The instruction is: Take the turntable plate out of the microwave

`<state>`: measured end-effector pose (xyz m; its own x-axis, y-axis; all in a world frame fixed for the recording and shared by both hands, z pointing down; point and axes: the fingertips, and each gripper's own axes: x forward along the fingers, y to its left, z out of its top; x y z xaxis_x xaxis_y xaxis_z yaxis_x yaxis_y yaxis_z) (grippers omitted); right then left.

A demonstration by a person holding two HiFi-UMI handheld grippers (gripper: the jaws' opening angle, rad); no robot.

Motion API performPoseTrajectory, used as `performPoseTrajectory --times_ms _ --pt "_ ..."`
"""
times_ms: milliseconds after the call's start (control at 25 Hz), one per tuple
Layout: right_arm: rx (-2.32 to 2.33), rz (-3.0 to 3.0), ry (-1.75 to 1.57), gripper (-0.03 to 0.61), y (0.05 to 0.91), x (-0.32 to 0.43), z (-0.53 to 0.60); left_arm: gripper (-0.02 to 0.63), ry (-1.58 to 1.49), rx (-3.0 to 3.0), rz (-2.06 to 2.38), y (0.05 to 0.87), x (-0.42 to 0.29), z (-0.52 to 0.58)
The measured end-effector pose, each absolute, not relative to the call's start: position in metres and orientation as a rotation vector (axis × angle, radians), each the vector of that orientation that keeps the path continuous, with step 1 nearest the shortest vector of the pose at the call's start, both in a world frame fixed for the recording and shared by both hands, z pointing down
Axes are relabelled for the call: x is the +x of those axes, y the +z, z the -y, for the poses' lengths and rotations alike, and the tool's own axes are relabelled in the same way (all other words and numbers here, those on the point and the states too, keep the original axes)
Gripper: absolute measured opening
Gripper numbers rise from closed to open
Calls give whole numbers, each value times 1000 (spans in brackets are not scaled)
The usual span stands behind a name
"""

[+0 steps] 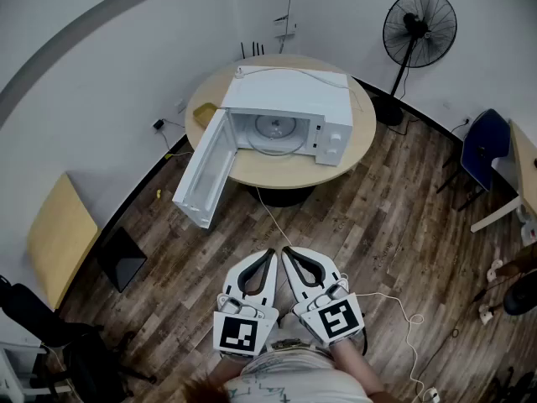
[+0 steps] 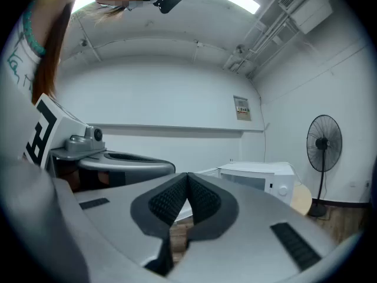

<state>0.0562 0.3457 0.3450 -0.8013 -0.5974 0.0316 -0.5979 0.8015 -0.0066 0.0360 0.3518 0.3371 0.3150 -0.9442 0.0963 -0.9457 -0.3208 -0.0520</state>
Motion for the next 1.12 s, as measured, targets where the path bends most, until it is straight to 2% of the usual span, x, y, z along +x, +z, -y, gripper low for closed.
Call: performPoseTrajectory --times_ms 680,1120 --pt "1009 2977 -23 -9 344 97 -332 14 180 2511 1851 342 69 -344" --pt "970 2976 -15 -9 345 98 -311 14 135 2482 1836 340 75 -319"
